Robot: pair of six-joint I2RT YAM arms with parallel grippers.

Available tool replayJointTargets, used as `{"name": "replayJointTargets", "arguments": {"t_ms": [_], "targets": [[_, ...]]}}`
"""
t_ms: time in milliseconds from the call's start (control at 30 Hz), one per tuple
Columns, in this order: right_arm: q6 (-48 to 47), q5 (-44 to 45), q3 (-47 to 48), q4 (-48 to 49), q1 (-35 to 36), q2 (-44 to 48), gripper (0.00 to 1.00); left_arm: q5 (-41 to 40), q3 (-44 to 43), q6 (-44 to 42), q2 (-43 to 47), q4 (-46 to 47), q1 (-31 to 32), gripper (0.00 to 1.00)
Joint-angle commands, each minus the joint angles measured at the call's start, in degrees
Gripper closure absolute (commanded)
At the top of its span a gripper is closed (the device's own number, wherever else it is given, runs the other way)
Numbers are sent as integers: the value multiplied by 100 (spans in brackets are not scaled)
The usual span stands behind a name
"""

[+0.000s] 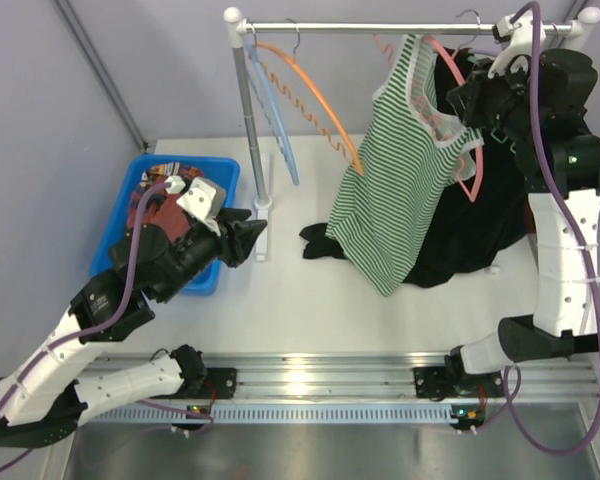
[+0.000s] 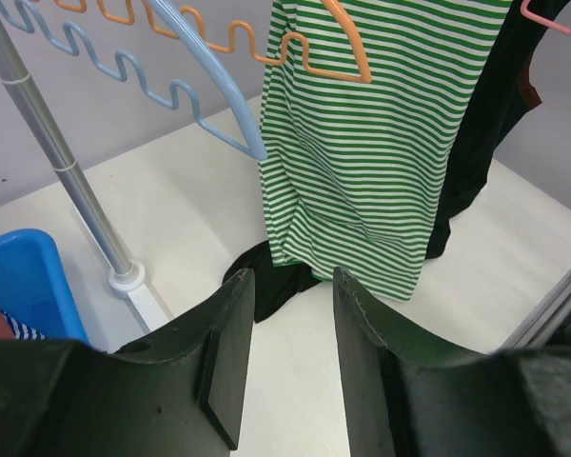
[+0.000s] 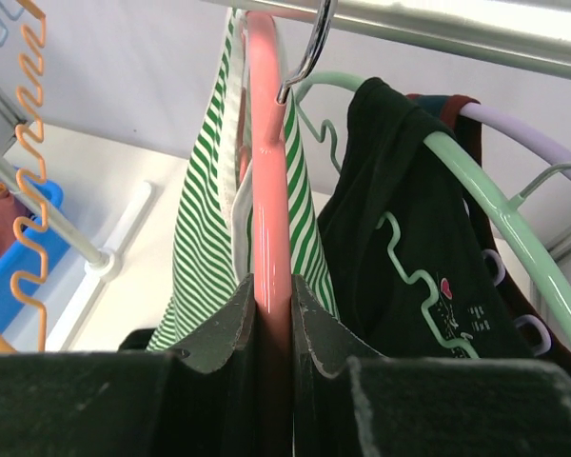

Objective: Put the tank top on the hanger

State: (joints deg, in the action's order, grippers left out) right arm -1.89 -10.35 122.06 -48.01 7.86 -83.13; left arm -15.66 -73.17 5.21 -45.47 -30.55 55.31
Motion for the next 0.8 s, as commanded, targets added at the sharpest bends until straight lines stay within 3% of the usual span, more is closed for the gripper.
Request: {"name": "replayJointTargets", "arguments": {"t_ms": [0,267,767], "targets": [[145,-336,449,934,-144,-53,100,54,-259,-161,30,40,15,56],[373,-433,521,907,-162,-344,100,54,-268,-196,91,22,15,56],[321,-415,-455,1162,-162,-107,100,19,-110,-135,179,49,15,56]]}}
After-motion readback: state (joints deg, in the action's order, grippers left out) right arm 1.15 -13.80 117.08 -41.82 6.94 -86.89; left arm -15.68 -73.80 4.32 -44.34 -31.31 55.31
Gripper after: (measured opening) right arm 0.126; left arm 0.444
